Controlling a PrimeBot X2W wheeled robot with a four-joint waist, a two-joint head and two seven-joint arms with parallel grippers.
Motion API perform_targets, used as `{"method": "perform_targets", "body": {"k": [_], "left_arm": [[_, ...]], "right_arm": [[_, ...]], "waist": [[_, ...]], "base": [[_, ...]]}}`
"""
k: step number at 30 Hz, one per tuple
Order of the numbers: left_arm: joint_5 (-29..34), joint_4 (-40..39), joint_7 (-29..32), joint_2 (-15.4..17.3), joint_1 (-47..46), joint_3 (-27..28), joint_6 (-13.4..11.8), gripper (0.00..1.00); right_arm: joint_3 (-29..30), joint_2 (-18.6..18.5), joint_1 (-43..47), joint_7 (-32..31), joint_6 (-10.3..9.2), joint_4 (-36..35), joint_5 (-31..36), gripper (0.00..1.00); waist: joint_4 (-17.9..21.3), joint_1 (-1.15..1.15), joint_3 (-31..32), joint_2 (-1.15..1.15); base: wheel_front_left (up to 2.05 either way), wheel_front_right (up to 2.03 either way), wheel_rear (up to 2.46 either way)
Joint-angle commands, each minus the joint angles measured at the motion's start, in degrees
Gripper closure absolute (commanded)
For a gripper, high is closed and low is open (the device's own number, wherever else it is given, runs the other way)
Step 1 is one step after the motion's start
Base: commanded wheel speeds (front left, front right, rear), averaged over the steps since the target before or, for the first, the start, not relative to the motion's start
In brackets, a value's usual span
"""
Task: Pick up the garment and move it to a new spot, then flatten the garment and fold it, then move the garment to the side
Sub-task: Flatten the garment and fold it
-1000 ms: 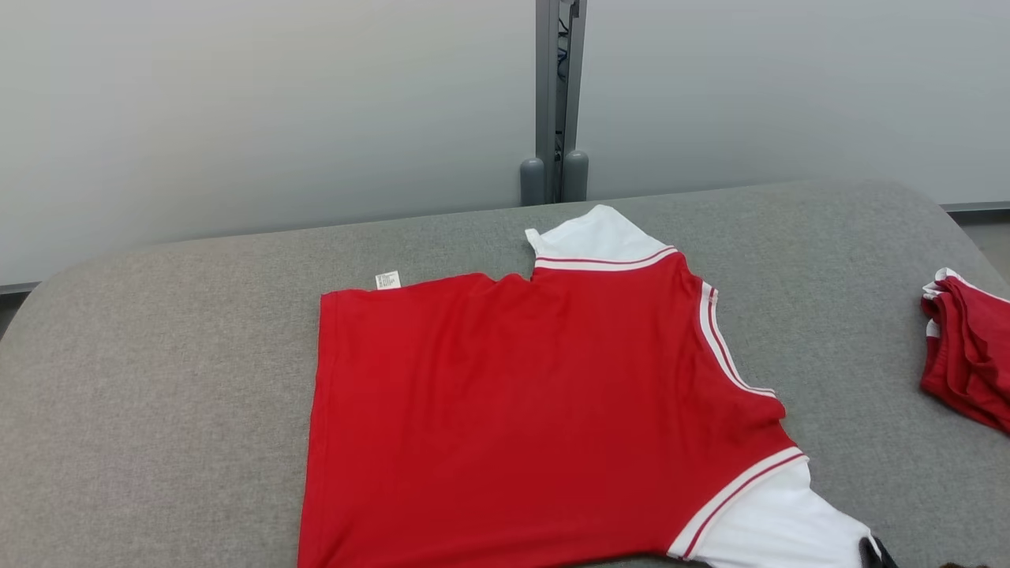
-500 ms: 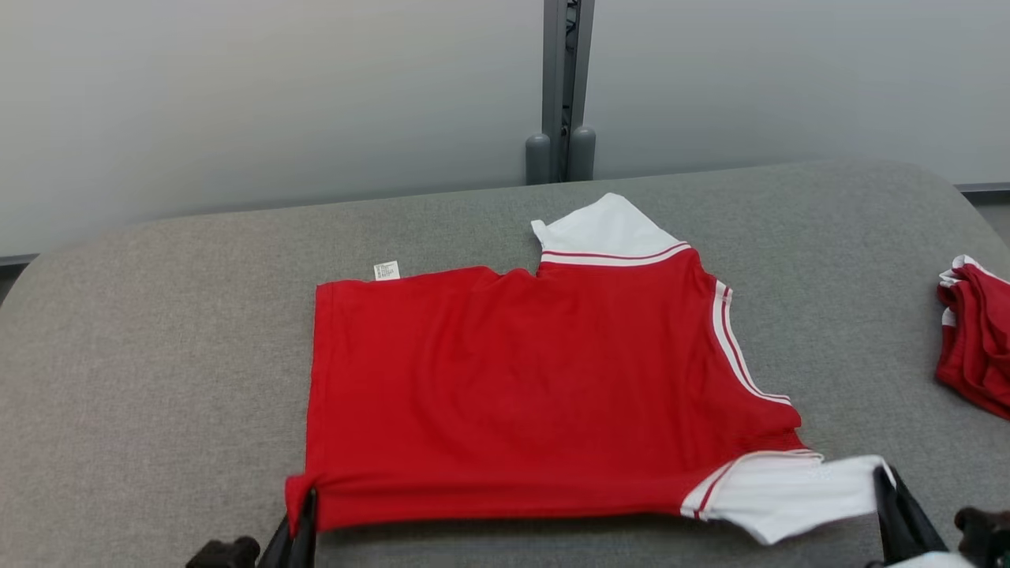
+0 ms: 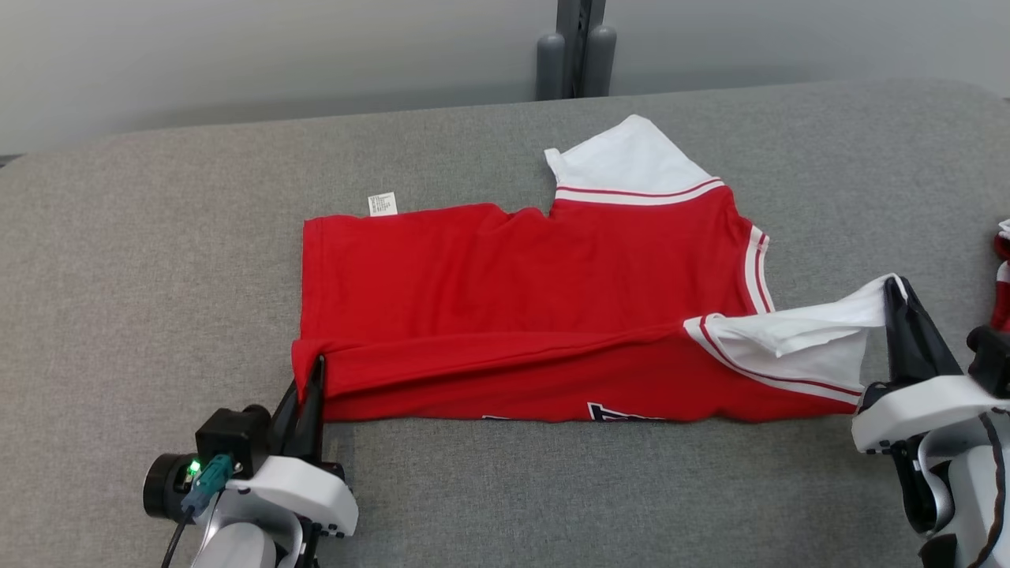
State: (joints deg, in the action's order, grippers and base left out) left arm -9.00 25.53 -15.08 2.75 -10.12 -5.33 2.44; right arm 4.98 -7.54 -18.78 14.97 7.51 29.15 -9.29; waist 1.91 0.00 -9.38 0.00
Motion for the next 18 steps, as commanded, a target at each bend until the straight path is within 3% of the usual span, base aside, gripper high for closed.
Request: {"method": "perform_targets", "body": {"k": [1,16,17,18], "left_arm": [[0.3,0.8,-0.1,0.3,-2.0,-0.3,-0.4,1.0],[-0.3,6.9,-0.1,0.3,-10.5,-2.7,-2.1,1.0],[-0.6,6.7,-0.1,0.3,-10.7,-2.7,-2.1,0.76],[-1.1,6.2,-0.1,0.3,-10.8,-2.9,-1.8,0.4]], "right_arm": [[0.0,-0.9,-1.5,0.3,-0.04,1.2,1.1,1.0],[-0.5,-0.3,-9.5,0.3,-0.03,7.3,3.7,1.0],[-0.4,-0.1,-9.7,0.3,-0.03,7.6,3.5,1.0],[-0.1,0.1,-9.9,0.3,-0.03,7.9,3.1,0.74]], "waist": [[-0.4,0.0,-1.8,0.0],[-1.4,0.0,-7.5,0.0],[-1.5,0.0,-7.7,0.0],[-1.5,0.0,-7.8,0.0]], "base": [[0.0,0.0,0.0],[0.0,0.0,0.0],[0.0,0.0,0.0],[0.0,0.0,0.0]]}}
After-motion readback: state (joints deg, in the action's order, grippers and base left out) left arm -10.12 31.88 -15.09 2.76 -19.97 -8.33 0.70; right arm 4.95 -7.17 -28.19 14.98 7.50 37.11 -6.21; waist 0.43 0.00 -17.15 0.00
